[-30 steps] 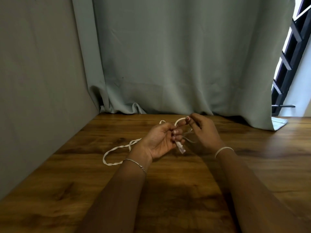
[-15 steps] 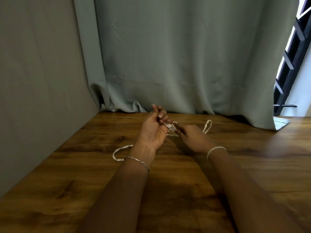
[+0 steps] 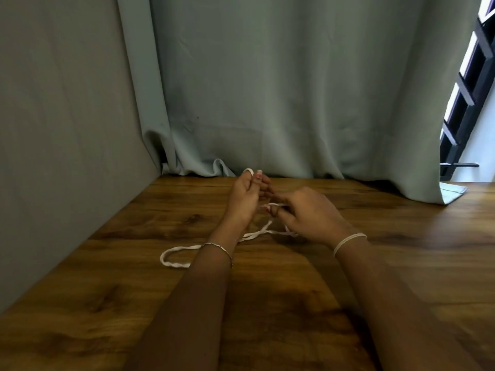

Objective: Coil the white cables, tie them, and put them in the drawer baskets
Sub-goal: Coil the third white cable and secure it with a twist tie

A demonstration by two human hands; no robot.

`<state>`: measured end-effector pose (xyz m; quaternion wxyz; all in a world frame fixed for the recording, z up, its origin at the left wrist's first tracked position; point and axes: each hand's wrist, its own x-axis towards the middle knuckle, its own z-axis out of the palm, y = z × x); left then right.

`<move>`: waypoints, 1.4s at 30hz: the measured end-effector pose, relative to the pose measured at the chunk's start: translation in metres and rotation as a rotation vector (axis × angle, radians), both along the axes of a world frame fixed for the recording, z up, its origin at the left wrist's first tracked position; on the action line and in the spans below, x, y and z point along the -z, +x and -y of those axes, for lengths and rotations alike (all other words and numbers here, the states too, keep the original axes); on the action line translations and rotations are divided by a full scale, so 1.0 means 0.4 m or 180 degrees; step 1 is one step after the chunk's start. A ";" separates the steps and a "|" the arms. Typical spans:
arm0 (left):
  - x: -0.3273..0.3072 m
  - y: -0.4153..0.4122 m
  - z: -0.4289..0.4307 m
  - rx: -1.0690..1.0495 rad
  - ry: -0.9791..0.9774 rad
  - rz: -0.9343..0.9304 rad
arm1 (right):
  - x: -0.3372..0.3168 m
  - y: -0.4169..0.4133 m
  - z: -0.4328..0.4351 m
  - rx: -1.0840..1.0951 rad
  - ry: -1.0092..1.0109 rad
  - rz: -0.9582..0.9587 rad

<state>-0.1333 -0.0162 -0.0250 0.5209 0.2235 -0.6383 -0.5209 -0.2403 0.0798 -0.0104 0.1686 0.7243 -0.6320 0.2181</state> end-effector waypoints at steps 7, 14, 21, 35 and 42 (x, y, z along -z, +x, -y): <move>0.015 -0.005 -0.019 -0.0363 -0.0661 0.0827 | -0.010 -0.048 0.003 0.0147 -0.0705 -0.0022; -0.001 0.006 -0.038 0.0180 -0.0157 0.1162 | 0.001 -0.069 0.015 0.0655 -0.1017 -0.0591; -0.021 0.044 -0.038 0.1426 0.1009 0.0934 | 0.018 -0.073 0.031 0.0530 -0.1277 -0.0434; -0.028 0.039 -0.038 0.1965 0.1525 -0.0307 | 0.044 -0.068 0.052 0.0599 -0.0927 -0.0110; -0.039 0.038 -0.030 0.2098 0.1844 -0.1614 | 0.033 -0.068 0.036 0.1345 -0.1162 0.0090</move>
